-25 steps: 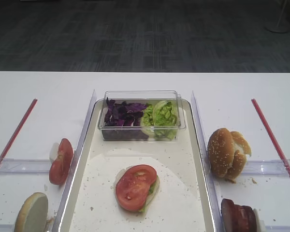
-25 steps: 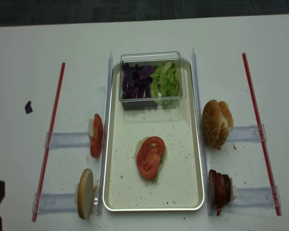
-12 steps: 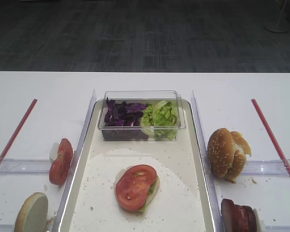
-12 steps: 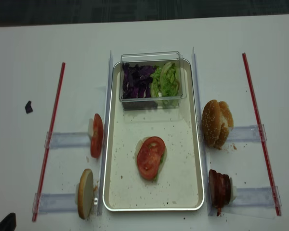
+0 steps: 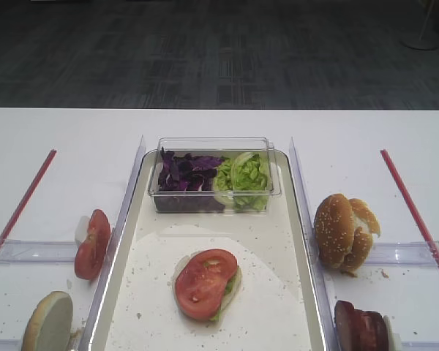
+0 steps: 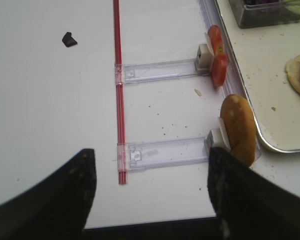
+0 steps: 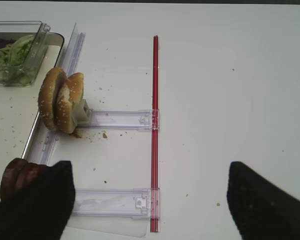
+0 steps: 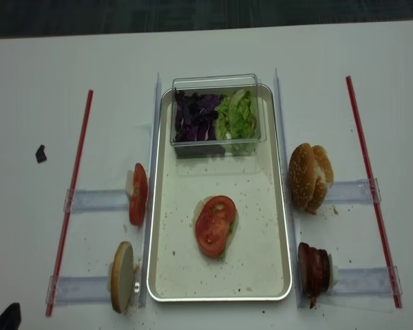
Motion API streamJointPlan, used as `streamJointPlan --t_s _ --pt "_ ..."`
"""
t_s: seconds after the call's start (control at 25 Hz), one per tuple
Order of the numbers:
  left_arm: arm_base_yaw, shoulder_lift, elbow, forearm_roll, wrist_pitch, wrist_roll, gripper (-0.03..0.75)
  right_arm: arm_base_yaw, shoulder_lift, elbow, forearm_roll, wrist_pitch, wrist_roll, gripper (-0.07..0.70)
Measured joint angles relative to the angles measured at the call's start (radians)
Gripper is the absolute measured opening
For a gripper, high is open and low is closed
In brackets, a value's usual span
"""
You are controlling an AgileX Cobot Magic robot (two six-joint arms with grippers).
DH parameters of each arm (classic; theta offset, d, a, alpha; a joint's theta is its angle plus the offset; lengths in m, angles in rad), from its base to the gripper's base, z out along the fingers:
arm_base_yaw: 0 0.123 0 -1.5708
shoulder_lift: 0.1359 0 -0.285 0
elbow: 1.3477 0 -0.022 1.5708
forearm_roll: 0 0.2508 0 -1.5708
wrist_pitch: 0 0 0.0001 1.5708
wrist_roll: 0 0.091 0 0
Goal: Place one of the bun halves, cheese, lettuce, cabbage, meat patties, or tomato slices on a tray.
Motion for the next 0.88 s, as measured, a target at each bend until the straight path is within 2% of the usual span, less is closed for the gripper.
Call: streamJointPlan --t_s 0.32,0.88 --pt "0.0 0.0 0.031 0.0 -0.054 0.0 0.44 0.0 0.0 0.0 0.0 0.0 0.002 0.633" --pt "0.0 -0.06 0.04 0.0 -0.067 0.0 0.44 0.0 0.0 0.0 0.0 0.0 0.002 0.633"
